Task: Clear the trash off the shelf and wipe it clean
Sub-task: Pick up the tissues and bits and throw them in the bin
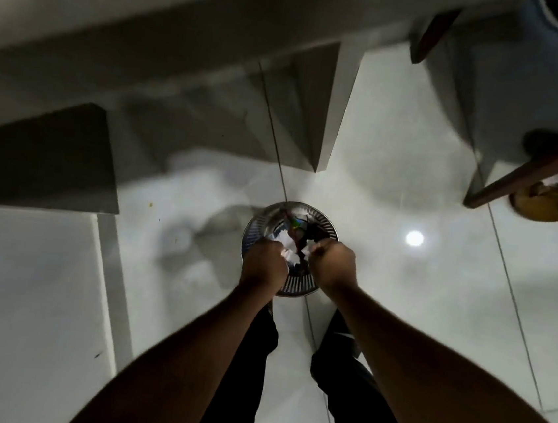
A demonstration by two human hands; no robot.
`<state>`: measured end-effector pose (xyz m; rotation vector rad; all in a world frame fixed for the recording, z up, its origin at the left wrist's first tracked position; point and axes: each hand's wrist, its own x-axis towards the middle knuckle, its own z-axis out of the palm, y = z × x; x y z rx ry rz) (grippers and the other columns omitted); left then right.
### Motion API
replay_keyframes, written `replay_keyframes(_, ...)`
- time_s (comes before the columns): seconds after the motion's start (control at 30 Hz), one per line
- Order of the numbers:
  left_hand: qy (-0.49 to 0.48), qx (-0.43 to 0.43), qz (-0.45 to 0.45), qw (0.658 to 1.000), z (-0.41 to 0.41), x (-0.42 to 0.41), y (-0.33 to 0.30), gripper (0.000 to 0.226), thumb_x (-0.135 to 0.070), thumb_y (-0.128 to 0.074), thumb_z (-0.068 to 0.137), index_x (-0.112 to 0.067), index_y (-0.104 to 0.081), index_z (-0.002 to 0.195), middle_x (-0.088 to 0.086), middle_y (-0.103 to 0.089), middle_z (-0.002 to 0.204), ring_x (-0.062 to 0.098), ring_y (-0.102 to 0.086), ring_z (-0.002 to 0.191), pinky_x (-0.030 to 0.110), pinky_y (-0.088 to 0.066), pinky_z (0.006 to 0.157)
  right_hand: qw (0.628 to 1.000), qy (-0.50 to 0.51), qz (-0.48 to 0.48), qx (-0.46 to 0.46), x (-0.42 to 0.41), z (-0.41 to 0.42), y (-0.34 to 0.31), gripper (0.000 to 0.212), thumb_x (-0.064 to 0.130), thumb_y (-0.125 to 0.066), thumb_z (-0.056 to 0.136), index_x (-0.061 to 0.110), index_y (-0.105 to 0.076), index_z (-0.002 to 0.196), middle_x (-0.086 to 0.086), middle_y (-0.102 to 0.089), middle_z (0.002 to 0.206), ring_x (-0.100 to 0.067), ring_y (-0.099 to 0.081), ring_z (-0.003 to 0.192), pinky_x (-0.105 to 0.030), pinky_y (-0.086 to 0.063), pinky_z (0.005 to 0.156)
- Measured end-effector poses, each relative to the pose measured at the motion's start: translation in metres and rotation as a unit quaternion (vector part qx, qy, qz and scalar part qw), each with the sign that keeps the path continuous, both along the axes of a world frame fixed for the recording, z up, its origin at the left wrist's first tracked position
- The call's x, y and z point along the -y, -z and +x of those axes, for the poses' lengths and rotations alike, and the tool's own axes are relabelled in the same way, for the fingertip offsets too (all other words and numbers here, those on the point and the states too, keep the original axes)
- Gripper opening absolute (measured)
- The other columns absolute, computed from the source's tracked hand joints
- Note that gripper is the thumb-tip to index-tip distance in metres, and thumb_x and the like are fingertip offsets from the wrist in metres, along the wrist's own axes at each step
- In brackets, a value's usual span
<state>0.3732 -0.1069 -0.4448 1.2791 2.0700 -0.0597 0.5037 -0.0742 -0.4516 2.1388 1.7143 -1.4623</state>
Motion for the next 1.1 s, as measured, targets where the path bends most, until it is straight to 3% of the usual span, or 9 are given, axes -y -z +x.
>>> replay_keyframes(0.17,0.032,0.010,0.004,0.999,-0.006,-0.016,0.033,0.032,-0.003,-0.062,0.086,-0.009,-0.069,0.117,0.017,-0.075,0.110,0.034,-0.069,0.104,0.033,-0.056,0.086,0.999,-0.001,-0.046,-0.003,-0.008,-0.007,0.033,0.031,0.019,-0.072,0.080,0.011,-0.072,0.111,-0.010,-0.074,0.112,-0.027,-0.068,0.104,-0.025,-0.051,0.087)
replay_keyframes(0.37,0.113,-0.002,-0.005,0.994,-0.007,-0.030,-0.003,0.057,-0.006,-0.059,0.090,-0.011,-0.043,0.145,0.014,-0.058,0.140,0.031,-0.056,0.127,0.037,-0.048,0.104,0.993,0.099,-0.032,-0.060,-0.011,0.000,0.005,0.026,0.012,-0.067,0.083,0.018,-0.076,0.106,-0.006,-0.075,0.108,-0.023,-0.069,0.103,-0.025,-0.053,0.091)
replay_keyframes(0.47,0.156,-0.013,0.046,0.987,-0.008,-0.020,-0.077,0.062,-0.007,-0.059,0.089,-0.009,-0.041,0.148,0.012,-0.060,0.139,0.029,-0.057,0.126,0.035,-0.049,0.102,0.987,0.124,0.031,-0.098,-0.004,0.006,-0.058,0.026,0.011,-0.063,0.088,0.018,-0.075,0.110,-0.003,-0.076,0.111,-0.016,-0.069,0.100,-0.015,-0.048,0.088)
replay_keyframes(0.57,0.179,0.017,0.140,0.974,-0.007,-0.002,-0.176,0.040,-0.010,-0.056,0.092,-0.007,-0.062,0.132,0.016,-0.074,0.112,0.032,-0.071,0.098,0.038,-0.062,0.082,0.978,0.112,0.134,-0.112,0.011,0.014,-0.147,0.027,0.006,-0.060,0.090,0.017,-0.075,0.109,-0.002,-0.077,0.107,-0.016,-0.071,0.097,-0.027,-0.055,0.092)
replay_keyframes(0.63,0.185,0.052,0.222,0.956,-0.010,0.010,-0.246,0.030,-0.014,-0.059,0.091,-0.007,-0.071,0.118,0.013,-0.077,0.100,0.029,-0.074,0.086,0.035,-0.063,0.071,0.966,0.117,0.202,-0.108,0.020,0.015,-0.214,0.025,0.007,-0.064,0.088,0.020,-0.075,0.106,0.003,-0.077,0.099,-0.011,-0.072,0.089,-0.031,-0.059,0.083)
replay_keyframes(0.73,0.188,0.070,0.328,0.923,-0.029,0.002,-0.337,0.023,-0.018,-0.056,0.091,-0.013,-0.073,0.106,0.004,-0.076,0.091,0.016,-0.068,0.078,0.026,-0.058,0.071,0.935,0.134,0.304,-0.119,0.014,0.005,-0.313,0.024,0.004,-0.072,0.083,0.023,-0.076,0.096,0.015,-0.073,0.089,-0.004,-0.070,0.080,-0.032,-0.059,0.064)
replay_keyframes(0.87,0.156,0.010,0.443,0.883,-0.083,-0.059,-0.418,0.021,-0.014,-0.052,0.090,-0.009,-0.072,0.096,0.008,-0.070,0.078,0.022,-0.061,0.068,0.031,-0.049,0.067,0.895,0.092,0.416,-0.131,-0.033,-0.024,-0.414,0.020,0.008,-0.075,0.082,0.020,-0.076,0.099,0.010,-0.072,0.089,-0.001,-0.066,0.073,-0.020,-0.055,0.064)
replay_keyframes(0.97,0.136,-0.055,0.465,0.873,-0.122,-0.125,-0.443,0.017,-0.004,-0.059,0.088,-0.005,-0.073,0.099,0.016,-0.072,0.085,0.033,-0.068,0.076,0.037,-0.057,0.069,0.897,0.027,0.431,-0.097,-0.087,-0.057,-0.455,0.020,0.024,-0.074,0.084,0.017,-0.076,0.103,0.001,-0.076,0.094,-0.007,-0.067,0.078,-0.014,-0.049,0.076)
replay_keyframes(1.1,0.252,-0.106,0.348,0.897,-0.156,-0.210,-0.448,0.036,-0.010,-0.051,0.096,-0.001,-0.059,0.130,0.020,-0.064,0.123,0.038,-0.059,0.112,0.046,-0.048,0.099,0.949,-0.026,0.313,-0.007,-0.149,-0.112,-0.471,0.030,0.043,-0.070,0.084,0.015,-0.076,0.094,-0.004,-0.076,0.087,-0.021,-0.068,0.080,-0.024,-0.050,0.069)
